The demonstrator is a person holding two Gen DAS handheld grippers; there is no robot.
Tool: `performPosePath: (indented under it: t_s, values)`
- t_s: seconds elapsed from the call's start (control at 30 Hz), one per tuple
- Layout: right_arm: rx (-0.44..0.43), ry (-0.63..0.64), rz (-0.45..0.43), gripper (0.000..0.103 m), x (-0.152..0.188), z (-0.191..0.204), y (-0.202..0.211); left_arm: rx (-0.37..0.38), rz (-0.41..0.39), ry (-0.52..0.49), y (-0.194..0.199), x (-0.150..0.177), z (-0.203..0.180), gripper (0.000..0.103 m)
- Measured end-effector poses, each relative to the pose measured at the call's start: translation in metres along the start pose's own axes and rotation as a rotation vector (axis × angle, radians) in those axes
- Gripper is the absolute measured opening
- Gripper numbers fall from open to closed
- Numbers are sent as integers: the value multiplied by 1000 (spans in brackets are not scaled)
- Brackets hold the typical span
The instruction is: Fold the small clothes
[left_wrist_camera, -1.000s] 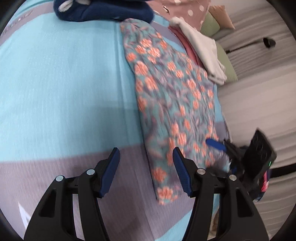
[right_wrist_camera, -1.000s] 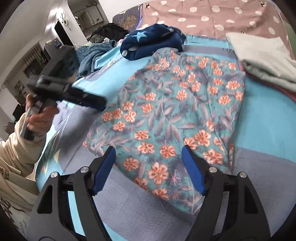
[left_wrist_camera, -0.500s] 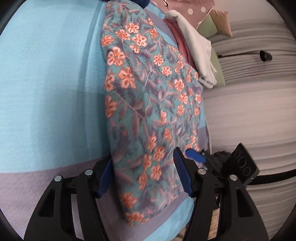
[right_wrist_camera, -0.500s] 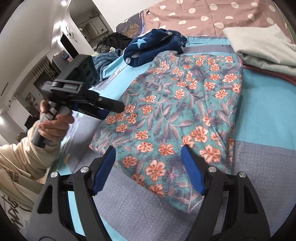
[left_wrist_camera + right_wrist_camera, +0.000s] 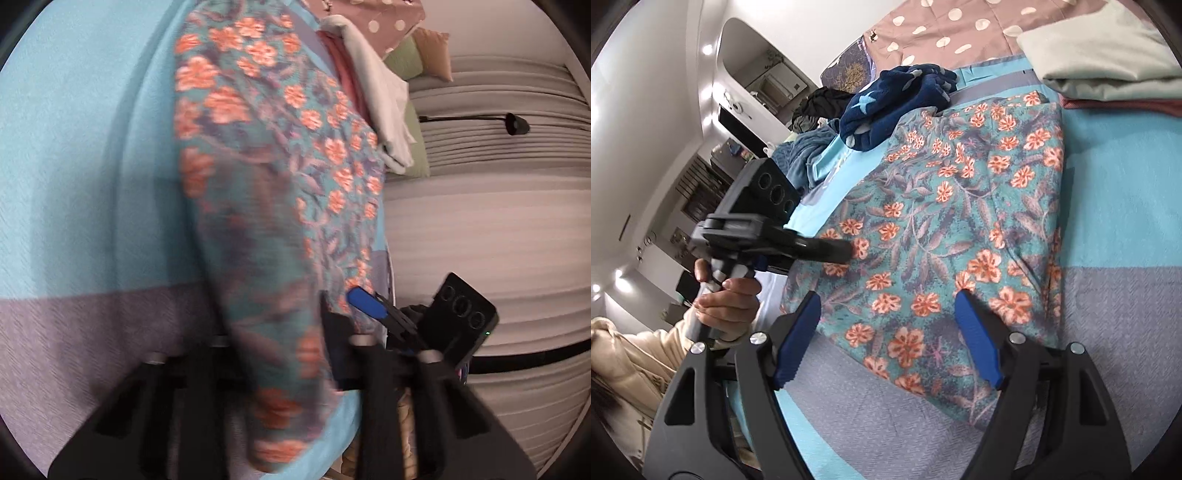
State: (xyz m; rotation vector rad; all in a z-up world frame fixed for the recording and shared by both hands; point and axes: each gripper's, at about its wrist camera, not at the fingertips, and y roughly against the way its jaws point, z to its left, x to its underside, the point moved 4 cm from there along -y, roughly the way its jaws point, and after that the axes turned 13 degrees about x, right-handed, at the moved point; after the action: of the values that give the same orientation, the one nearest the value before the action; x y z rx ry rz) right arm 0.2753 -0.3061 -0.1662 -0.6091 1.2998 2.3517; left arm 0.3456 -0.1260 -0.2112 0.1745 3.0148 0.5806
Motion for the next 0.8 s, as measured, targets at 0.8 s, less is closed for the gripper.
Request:
performPosePath:
  t_s: [0.8]
  values:
    - [-208,-797,474,101,-15,-106,-15,261,-19,136,14,-33,-52,16]
